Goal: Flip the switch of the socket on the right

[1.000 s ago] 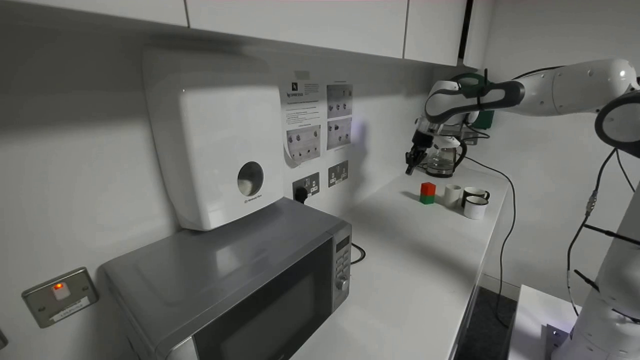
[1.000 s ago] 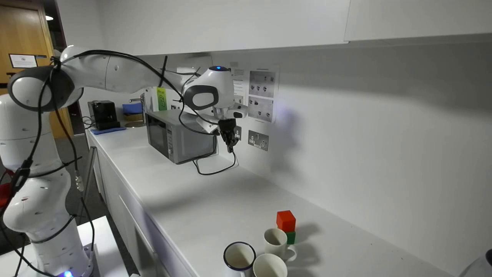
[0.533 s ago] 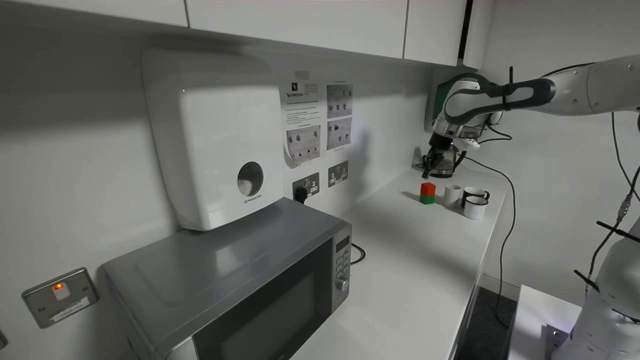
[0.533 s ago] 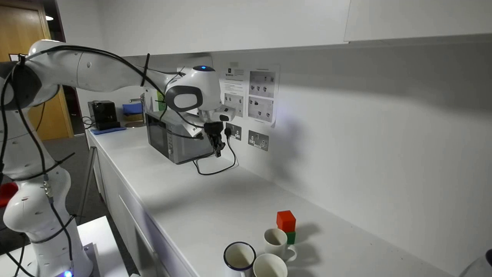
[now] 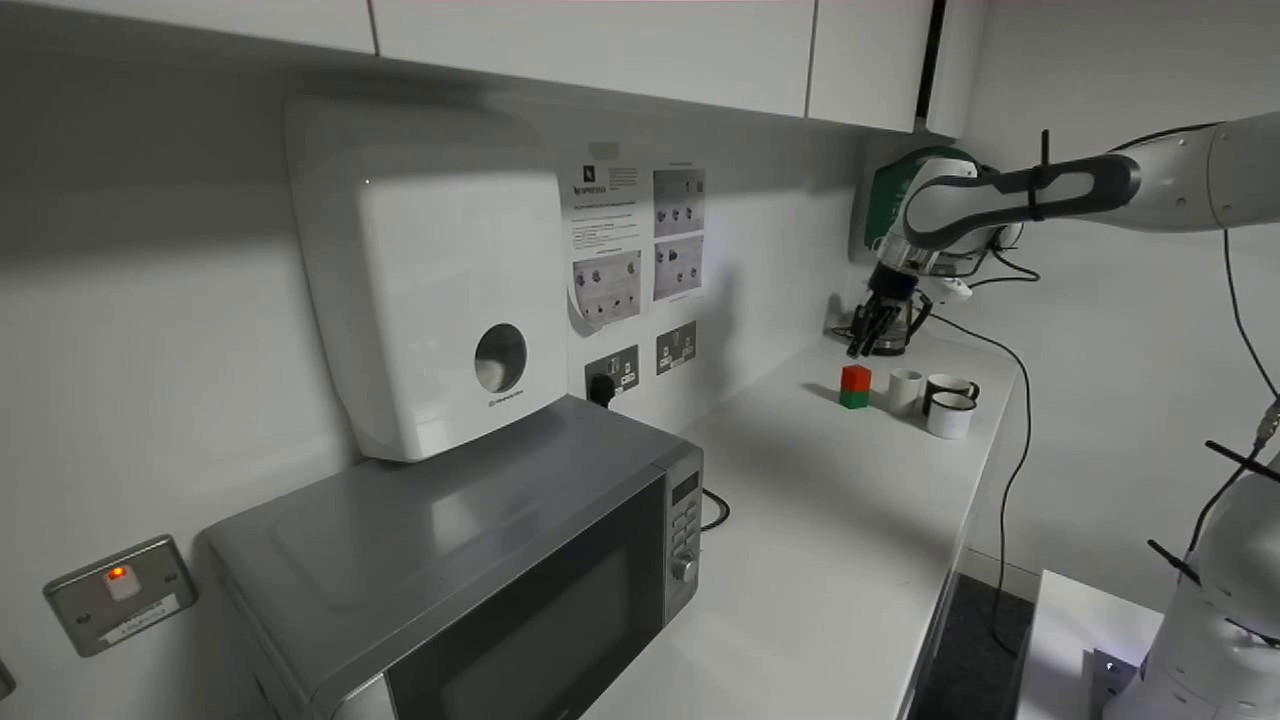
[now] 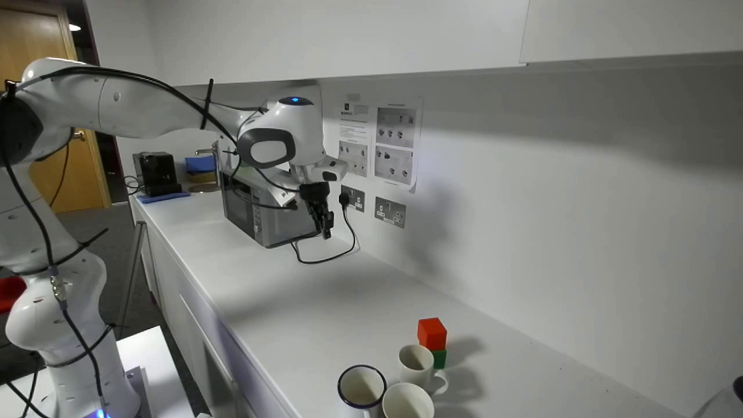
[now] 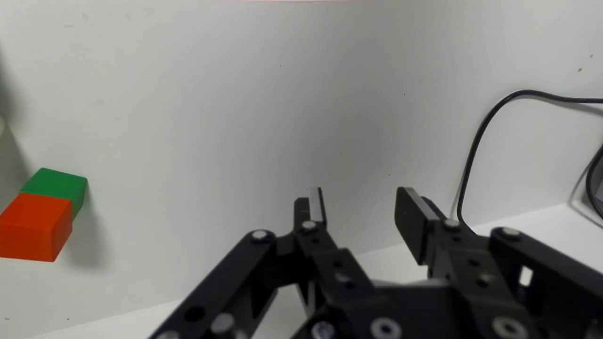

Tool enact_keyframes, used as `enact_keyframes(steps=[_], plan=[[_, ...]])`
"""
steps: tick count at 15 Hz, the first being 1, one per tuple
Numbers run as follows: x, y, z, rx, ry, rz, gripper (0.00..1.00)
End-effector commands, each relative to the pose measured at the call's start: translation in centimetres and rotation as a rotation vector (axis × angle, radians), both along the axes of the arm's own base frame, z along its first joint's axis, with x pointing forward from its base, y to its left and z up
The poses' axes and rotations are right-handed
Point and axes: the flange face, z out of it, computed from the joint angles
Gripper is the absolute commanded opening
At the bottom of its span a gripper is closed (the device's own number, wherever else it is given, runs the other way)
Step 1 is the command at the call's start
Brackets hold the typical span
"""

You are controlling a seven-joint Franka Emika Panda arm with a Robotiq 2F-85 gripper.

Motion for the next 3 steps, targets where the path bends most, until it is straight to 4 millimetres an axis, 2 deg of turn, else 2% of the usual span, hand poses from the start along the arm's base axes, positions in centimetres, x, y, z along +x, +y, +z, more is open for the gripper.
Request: enact_keyframes(steps=[1, 3], plan=[[0.04, 0.05, 0.04, 0.000, -0.001, 0.001, 0.50], [0.07, 0.10, 0.03, 0.000, -0.002, 0.002, 0.50]])
